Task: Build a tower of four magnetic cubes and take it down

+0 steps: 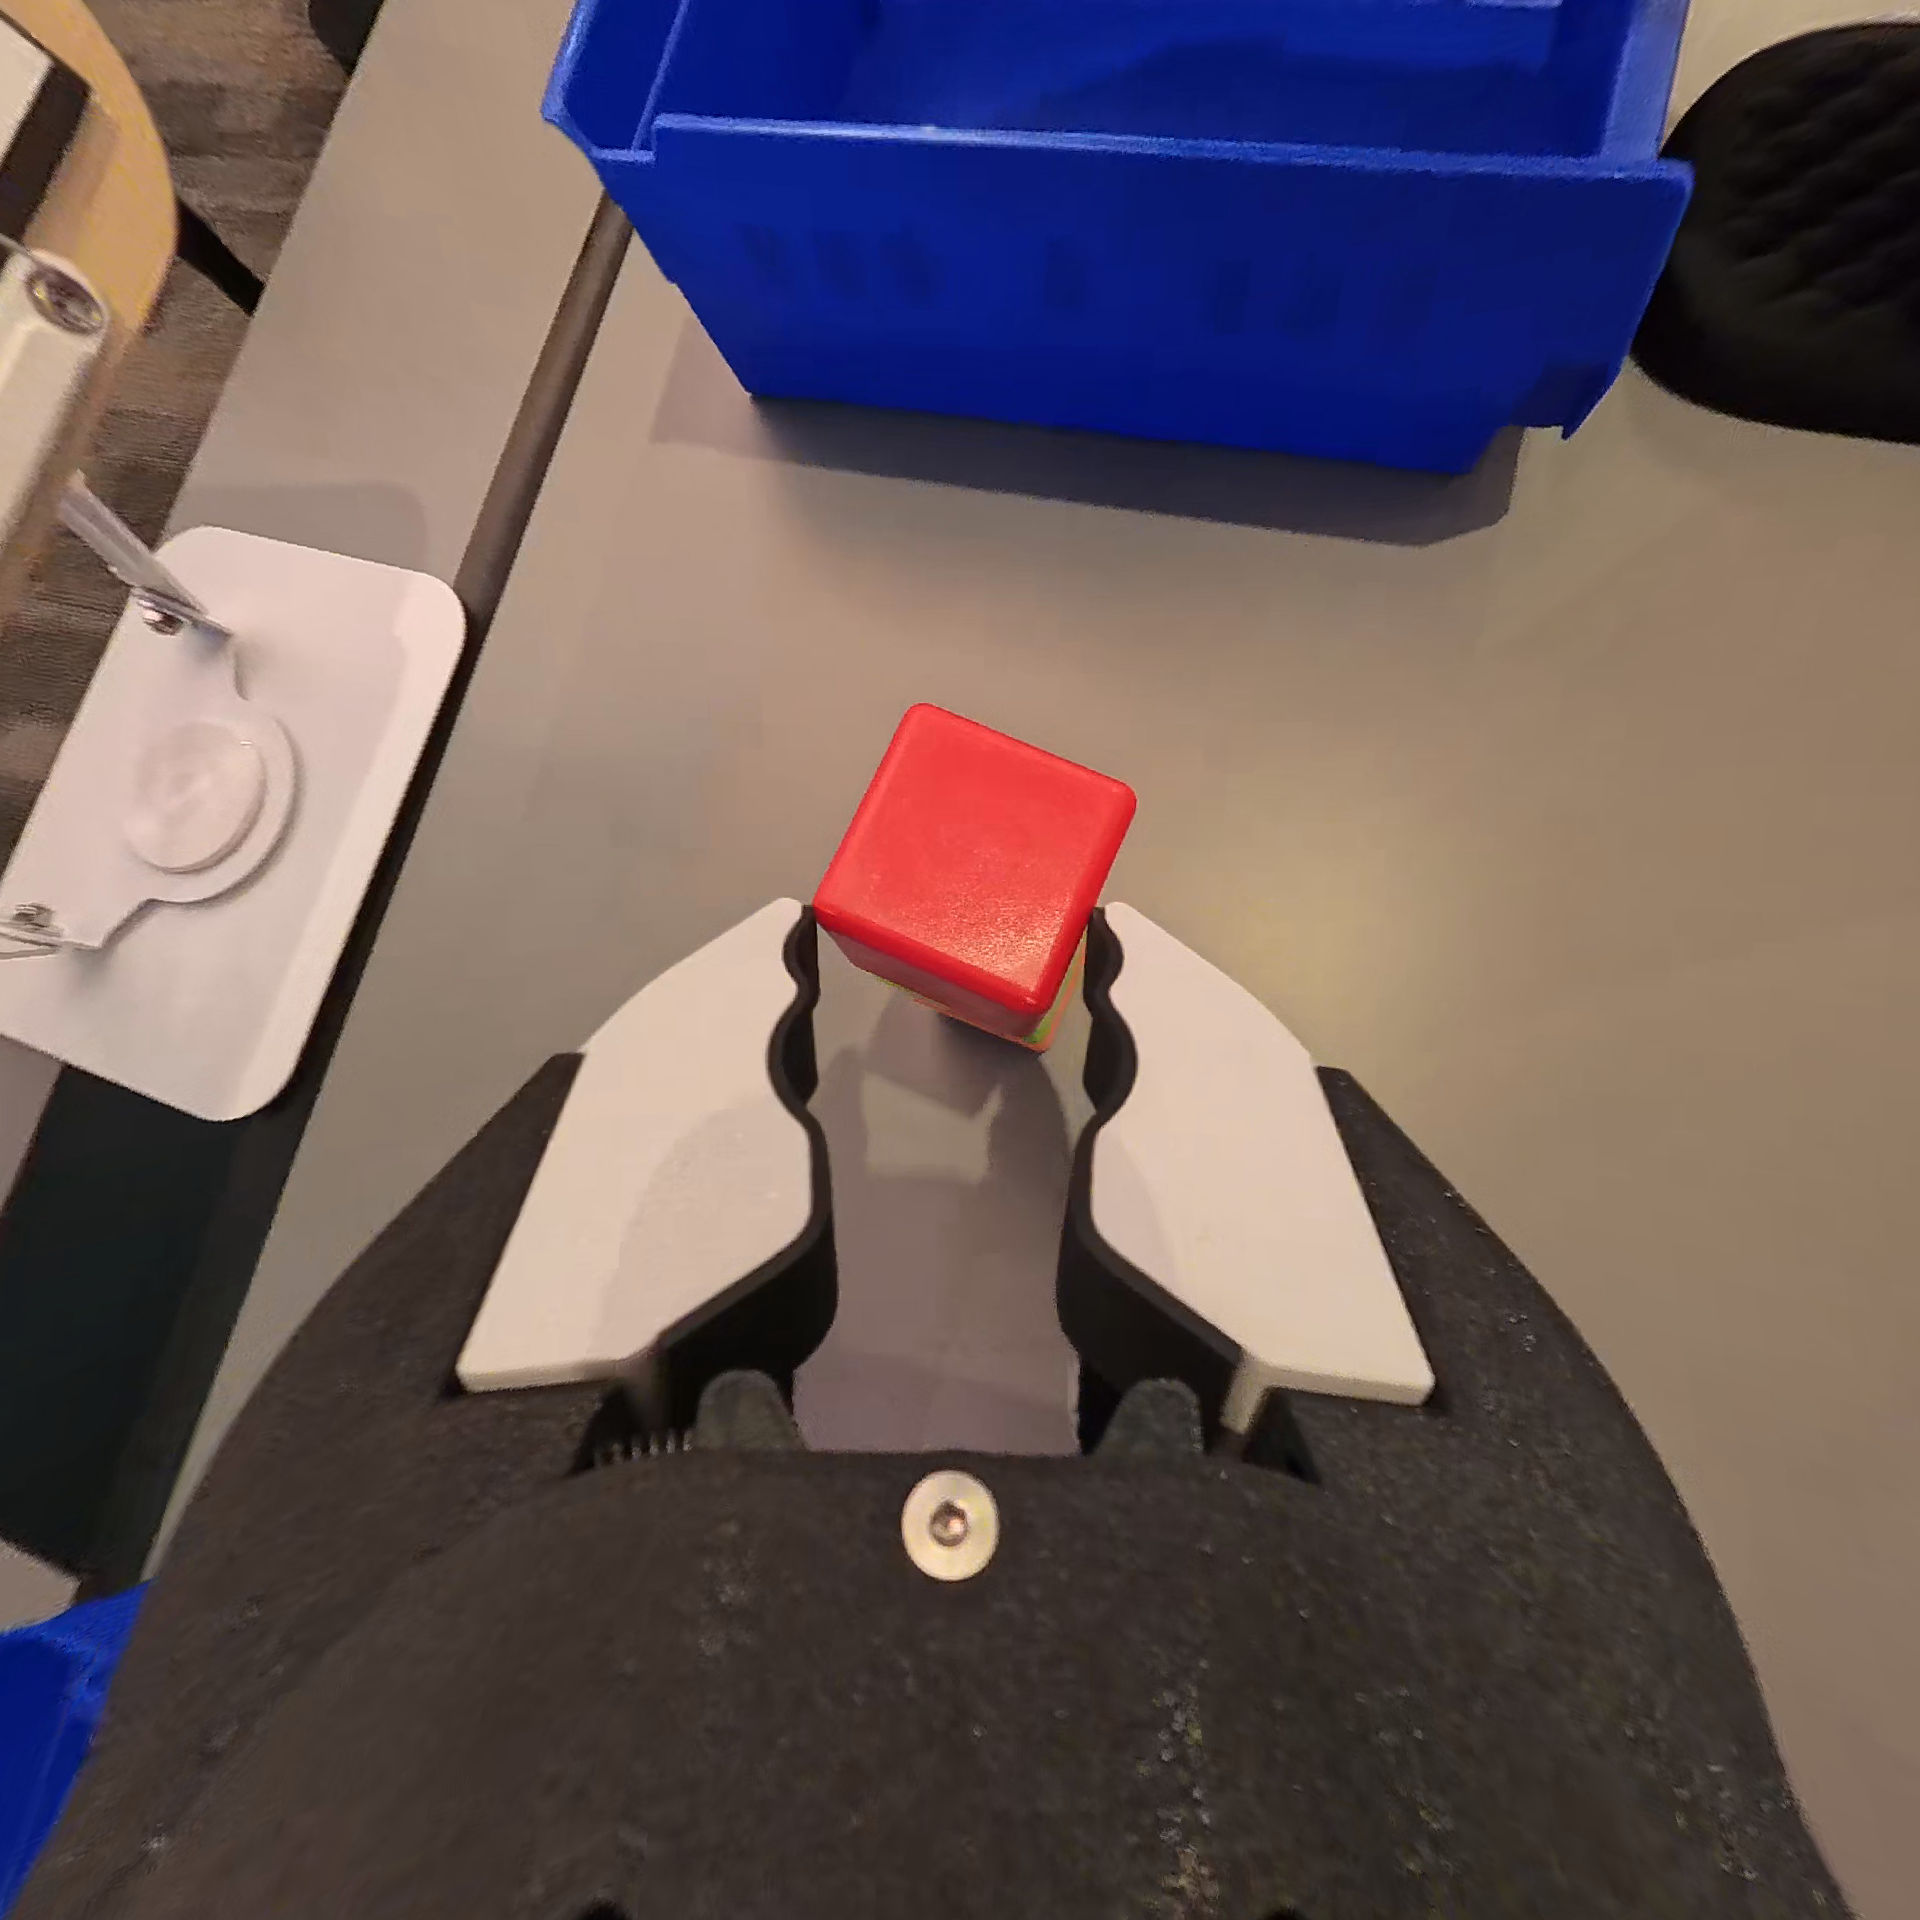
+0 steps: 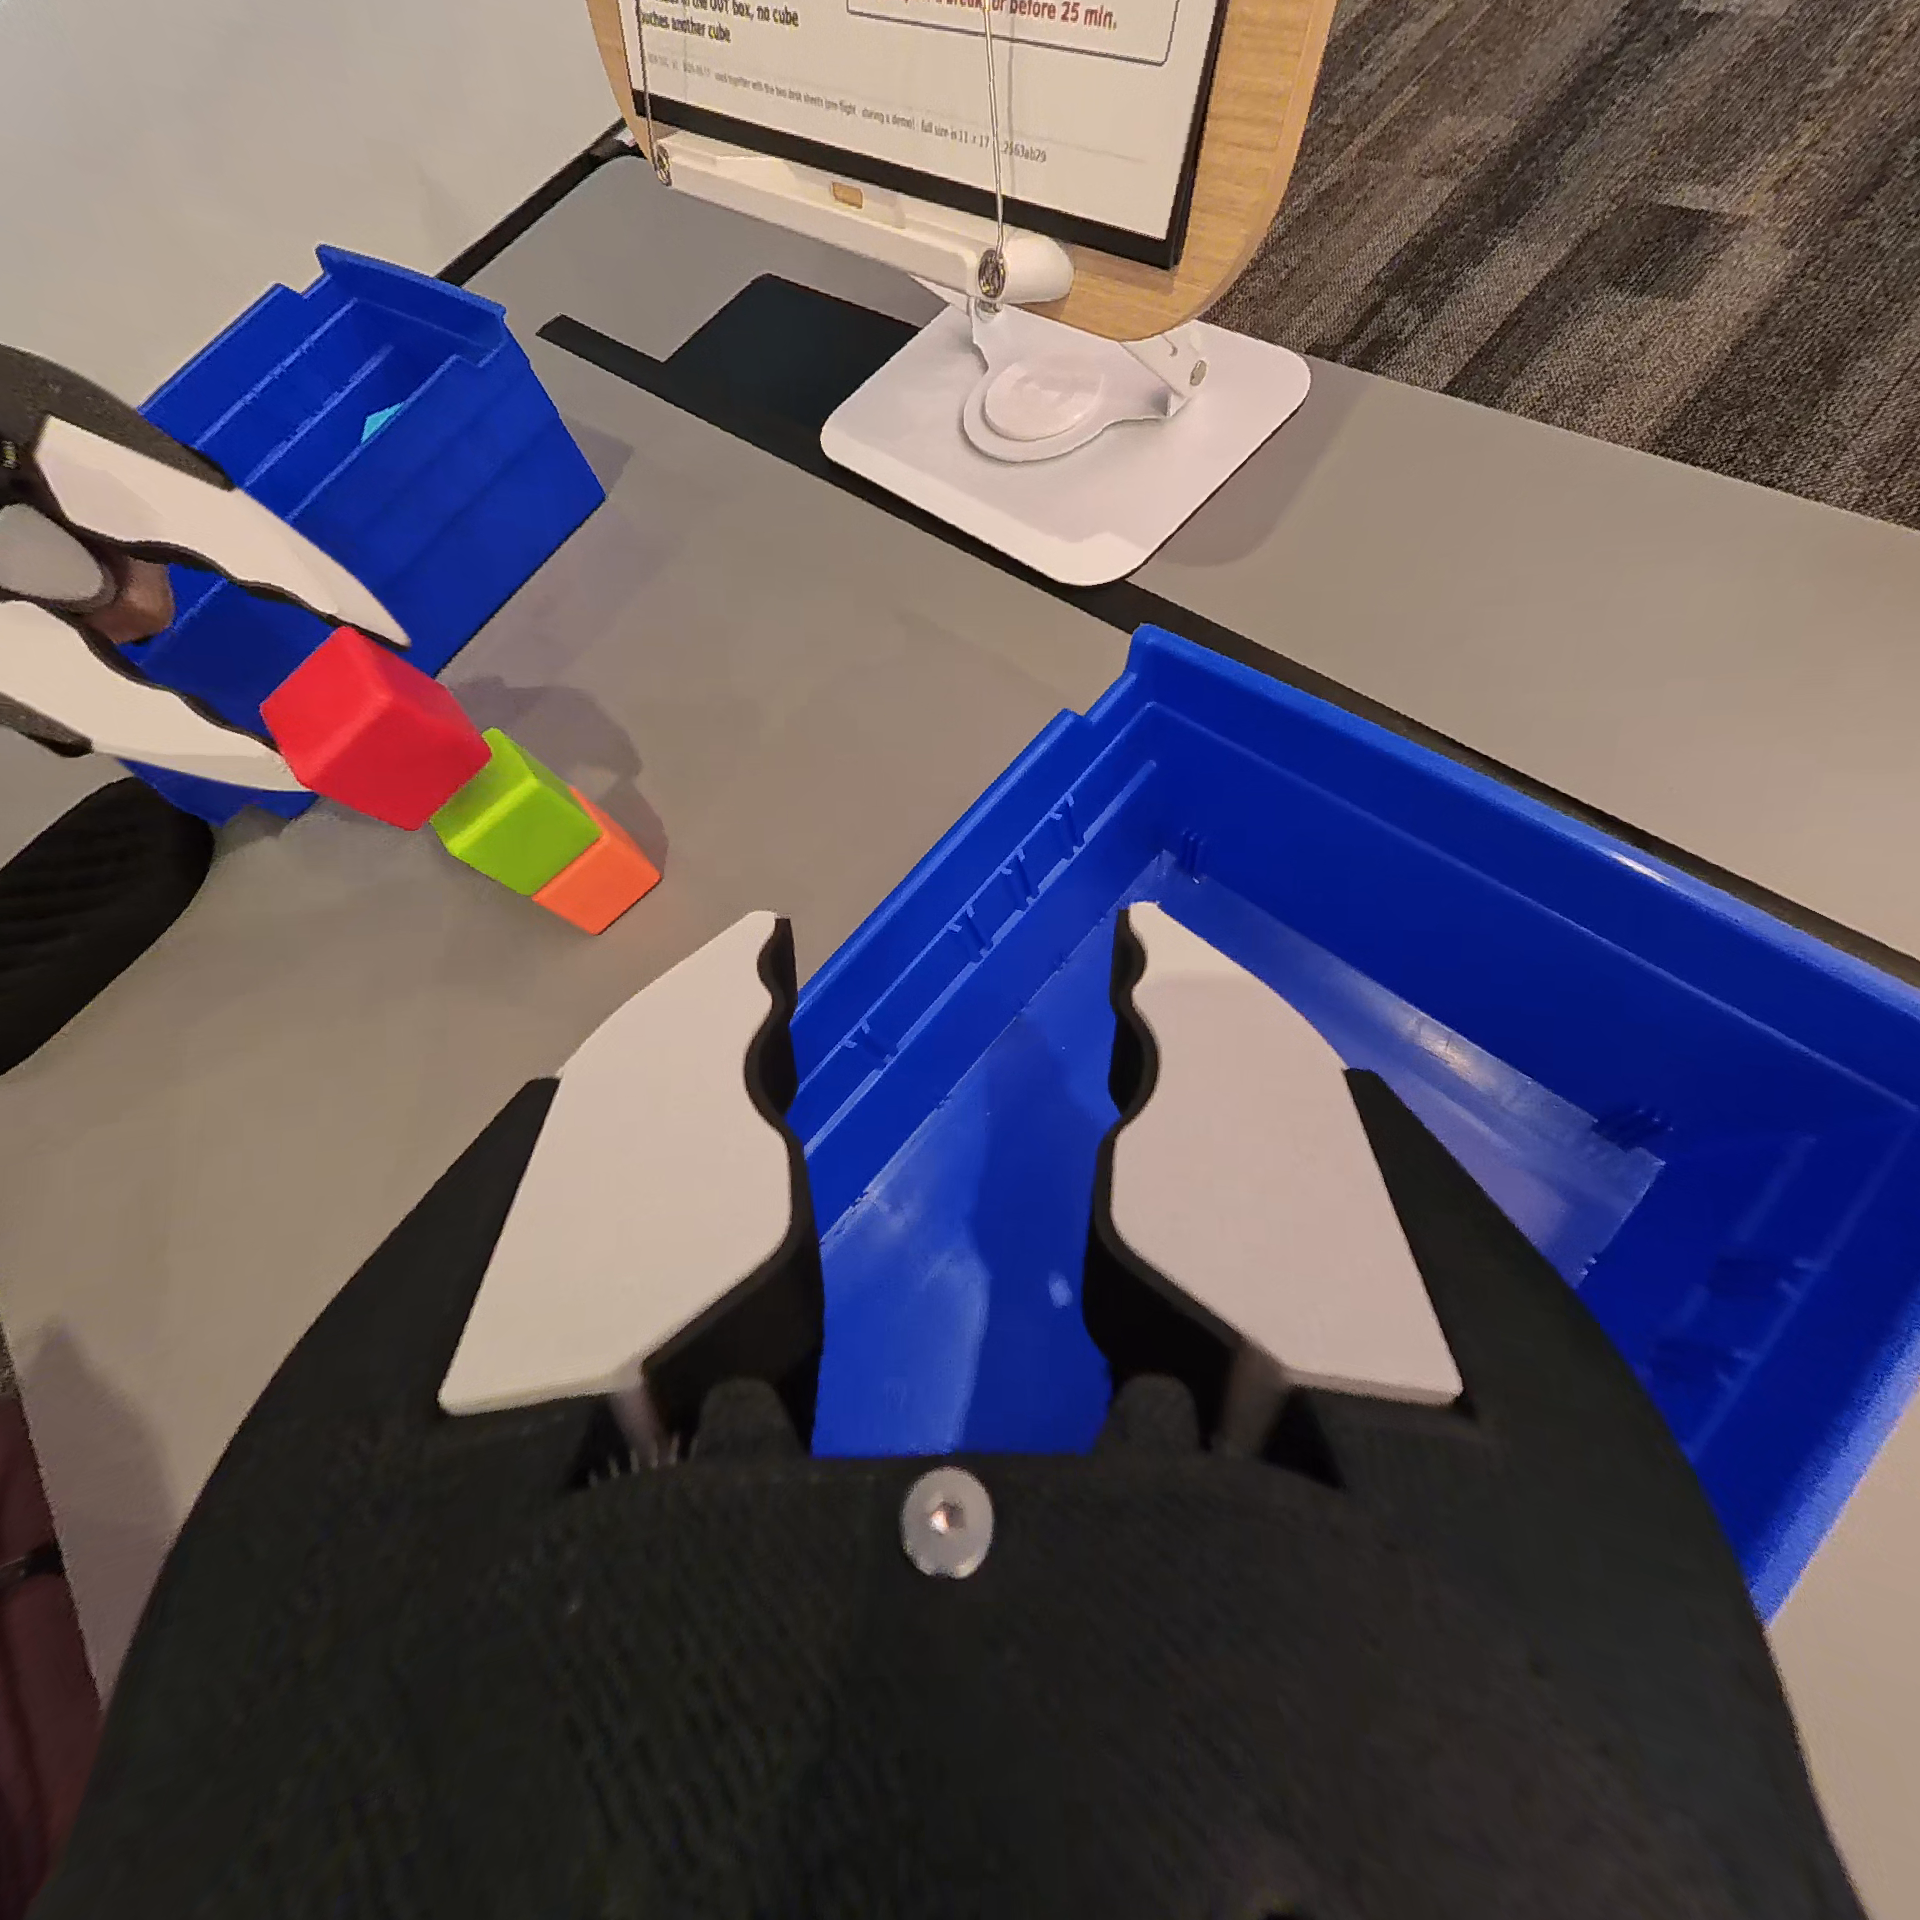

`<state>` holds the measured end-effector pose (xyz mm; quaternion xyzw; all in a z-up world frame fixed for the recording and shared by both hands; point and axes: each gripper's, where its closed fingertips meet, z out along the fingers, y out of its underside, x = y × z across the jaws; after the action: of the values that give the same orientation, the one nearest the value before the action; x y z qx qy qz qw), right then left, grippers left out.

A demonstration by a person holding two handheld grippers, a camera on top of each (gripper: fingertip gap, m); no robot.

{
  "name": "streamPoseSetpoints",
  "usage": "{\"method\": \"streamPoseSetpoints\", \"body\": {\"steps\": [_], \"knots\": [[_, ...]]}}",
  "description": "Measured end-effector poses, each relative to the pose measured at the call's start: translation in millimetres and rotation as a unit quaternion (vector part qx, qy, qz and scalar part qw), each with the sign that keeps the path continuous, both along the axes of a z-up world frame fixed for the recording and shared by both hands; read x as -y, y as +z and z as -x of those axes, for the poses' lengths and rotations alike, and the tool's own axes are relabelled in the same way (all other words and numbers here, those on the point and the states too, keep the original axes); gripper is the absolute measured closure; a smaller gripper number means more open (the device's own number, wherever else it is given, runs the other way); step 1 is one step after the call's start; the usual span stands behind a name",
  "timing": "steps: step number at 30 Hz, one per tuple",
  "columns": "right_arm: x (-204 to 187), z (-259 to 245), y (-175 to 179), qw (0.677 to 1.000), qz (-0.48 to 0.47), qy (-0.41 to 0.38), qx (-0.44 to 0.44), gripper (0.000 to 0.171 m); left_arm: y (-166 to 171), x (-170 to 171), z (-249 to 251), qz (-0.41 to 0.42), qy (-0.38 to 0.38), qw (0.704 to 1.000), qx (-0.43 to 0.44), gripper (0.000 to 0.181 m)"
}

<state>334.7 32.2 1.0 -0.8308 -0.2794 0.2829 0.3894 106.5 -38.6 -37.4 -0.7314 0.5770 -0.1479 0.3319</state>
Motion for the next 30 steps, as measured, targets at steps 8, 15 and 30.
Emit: {"method": "streamPoseSetpoints", "body": {"steps": [8,15,30], "knots": [[-1,0,-12,1.0,0.015,0.001,0.024,0.111,-16,-6,-1,0.057,0.01,0.998,0.031,0.133],[-3,-1,-13,1.0,0.016,-0.002,0.023,0.112,46,-17,25,0.02,0.06,0.99,0.126,0.108],[-4,-5,-19,0.999,0.024,-0.012,0.031,0.111,-44,-94,326,0.055,0.326,0.922,-0.2,0.115]]}}
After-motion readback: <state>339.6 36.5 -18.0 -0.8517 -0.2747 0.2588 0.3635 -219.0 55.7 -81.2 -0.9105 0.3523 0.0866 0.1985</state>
